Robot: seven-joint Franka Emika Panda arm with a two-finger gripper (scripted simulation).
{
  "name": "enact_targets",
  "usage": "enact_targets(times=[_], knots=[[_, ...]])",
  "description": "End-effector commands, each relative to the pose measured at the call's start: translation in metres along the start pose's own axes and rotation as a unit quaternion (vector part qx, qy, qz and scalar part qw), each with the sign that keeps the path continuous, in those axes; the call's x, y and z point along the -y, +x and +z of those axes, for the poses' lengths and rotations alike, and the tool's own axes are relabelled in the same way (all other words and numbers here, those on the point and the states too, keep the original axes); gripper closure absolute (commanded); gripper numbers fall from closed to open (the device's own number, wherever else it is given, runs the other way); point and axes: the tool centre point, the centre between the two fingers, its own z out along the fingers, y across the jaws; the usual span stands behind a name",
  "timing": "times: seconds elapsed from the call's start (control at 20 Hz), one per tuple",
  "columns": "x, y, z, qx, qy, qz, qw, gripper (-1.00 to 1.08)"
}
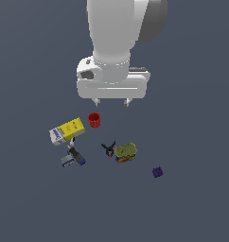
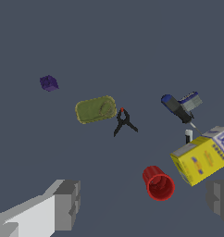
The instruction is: Pick up a designated object from a clutter of objects.
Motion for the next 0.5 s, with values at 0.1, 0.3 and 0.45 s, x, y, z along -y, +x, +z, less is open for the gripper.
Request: enact_targets(times=[0.1, 0.3, 0.45], knots=[[0.001, -0.001, 0.001, 0.002, 0.000, -0.002, 1.0000, -0.92], [0.005, -0.006, 0.012, 0.019, 0.003, -0.013, 0.9997, -0.92], [0.007, -0.009, 0.017, 0.028, 0.004, -0.019, 0.9994, -0.92]])
